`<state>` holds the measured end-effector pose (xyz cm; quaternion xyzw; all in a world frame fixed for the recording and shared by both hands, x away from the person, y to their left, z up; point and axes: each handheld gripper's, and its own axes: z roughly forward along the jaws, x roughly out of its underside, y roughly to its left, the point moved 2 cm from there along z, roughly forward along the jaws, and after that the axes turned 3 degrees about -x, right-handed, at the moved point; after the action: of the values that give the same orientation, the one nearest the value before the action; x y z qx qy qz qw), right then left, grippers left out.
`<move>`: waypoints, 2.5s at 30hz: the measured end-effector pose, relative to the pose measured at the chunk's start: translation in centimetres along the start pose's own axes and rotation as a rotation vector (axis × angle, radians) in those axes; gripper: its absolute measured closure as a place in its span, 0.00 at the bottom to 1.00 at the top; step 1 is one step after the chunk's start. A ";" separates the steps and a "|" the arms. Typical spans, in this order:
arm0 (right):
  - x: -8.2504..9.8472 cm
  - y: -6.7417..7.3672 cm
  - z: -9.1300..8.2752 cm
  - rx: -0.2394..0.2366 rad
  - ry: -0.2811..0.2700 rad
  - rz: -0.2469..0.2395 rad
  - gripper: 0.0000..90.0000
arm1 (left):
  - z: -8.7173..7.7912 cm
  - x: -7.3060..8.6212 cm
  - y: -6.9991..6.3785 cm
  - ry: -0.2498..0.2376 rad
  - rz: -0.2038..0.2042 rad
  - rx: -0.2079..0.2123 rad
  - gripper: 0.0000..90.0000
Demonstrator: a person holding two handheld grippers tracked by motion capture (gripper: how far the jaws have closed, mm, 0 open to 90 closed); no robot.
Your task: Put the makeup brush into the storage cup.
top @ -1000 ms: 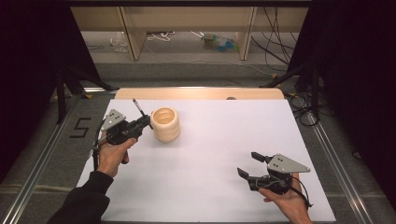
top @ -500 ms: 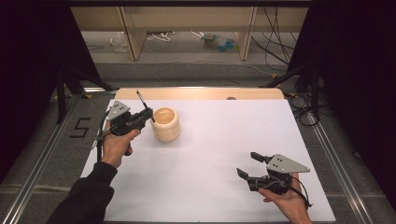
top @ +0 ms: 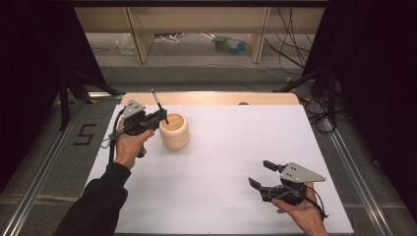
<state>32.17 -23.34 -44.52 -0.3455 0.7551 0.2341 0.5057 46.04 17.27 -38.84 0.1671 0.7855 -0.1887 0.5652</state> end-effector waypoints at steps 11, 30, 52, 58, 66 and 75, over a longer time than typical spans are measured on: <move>0.0 0.0 0.4 -0.010 -0.037 -0.002 0.28 | 1.3 0.2 0.1 0.023 0.000 -0.011 0.93; 0.0 0.0 0.2 -0.013 -0.017 -0.006 0.28 | 3.4 0.8 0.6 0.071 -0.006 -0.028 0.93; 0.0 0.1 0.3 -0.023 -0.034 -0.003 0.28 | 4.2 1.9 0.7 0.125 0.003 -0.027 0.93; 0.0 0.1 0.4 -0.025 -0.029 -0.008 0.28 | 4.4 2.2 1.0 0.136 0.001 -0.025 0.93; -0.1 0.1 0.3 -0.020 -0.011 -0.010 0.28 | 4.5 2.4 1.0 0.144 -0.004 -0.021 0.93; -0.1 0.1 0.3 -0.022 -0.014 -0.011 0.28 | 4.9 2.7 1.0 0.154 -0.009 -0.019 0.93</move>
<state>32.32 -23.03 -44.60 -0.3533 0.7471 0.2418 0.5084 49.71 15.92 -42.89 0.1724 0.8291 -0.1703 0.5038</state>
